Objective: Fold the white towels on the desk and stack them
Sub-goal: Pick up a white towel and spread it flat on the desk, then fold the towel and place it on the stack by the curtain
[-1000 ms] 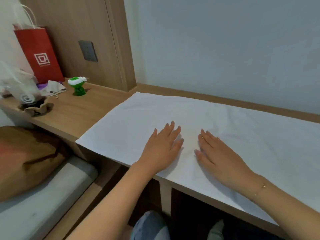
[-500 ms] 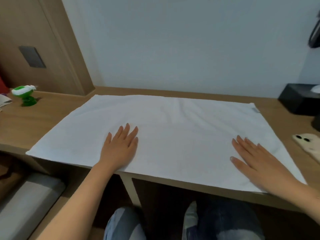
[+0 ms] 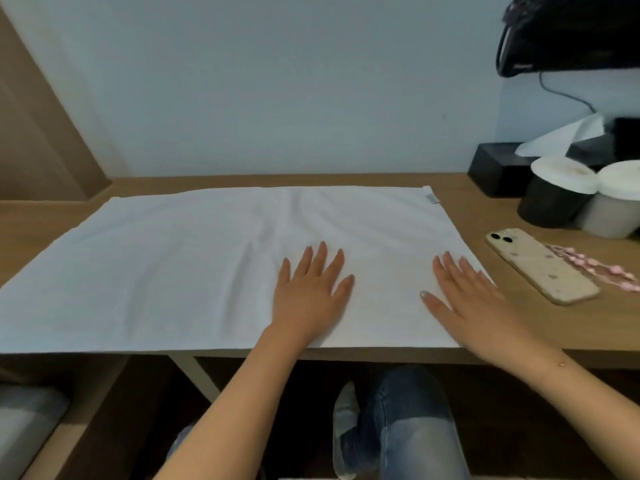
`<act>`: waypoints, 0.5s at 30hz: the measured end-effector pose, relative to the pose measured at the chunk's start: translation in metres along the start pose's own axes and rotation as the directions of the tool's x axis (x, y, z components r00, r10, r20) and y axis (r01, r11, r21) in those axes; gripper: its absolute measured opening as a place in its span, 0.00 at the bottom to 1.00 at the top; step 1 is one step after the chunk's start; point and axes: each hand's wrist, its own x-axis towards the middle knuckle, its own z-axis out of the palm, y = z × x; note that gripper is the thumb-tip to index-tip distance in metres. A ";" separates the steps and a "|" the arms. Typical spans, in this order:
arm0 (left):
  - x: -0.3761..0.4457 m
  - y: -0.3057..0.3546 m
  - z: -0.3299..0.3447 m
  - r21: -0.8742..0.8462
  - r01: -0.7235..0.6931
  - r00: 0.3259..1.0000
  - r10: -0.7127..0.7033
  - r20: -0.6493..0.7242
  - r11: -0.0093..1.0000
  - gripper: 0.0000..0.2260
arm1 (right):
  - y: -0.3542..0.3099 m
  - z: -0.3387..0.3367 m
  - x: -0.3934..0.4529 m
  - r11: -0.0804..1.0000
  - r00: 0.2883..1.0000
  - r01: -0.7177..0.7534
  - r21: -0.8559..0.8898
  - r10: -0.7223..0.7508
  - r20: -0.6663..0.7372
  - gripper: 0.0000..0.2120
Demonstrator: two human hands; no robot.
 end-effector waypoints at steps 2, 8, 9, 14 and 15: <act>0.000 0.001 -0.001 0.011 -0.001 1.000 0.001 0.005 1.000 0.26 | 0.006 -0.002 -0.007 0.999 1.000 -0.027 -0.021 0.027 0.008 0.40; -0.017 0.002 -0.018 -0.160 -0.184 0.983 0.179 -0.046 0.970 0.23 | 0.020 -0.012 -0.023 0.987 0.995 0.103 0.124 -0.102 -0.014 0.39; -0.026 0.004 -0.020 -0.235 -0.254 0.967 0.242 -0.077 0.938 0.23 | 0.026 -0.015 -0.026 0.964 0.986 0.165 0.207 -0.164 -0.025 0.37; -0.070 0.022 -0.005 -0.292 -0.366 0.929 0.367 -0.055 0.884 0.30 | 0.051 -0.015 -0.043 0.915 0.927 0.375 0.148 -0.374 -0.035 0.37; -0.073 0.023 0.001 -0.181 -0.389 0.921 0.381 -0.079 0.904 0.29 | 0.053 -0.011 -0.045 0.912 0.916 0.401 0.091 -0.398 -0.050 0.38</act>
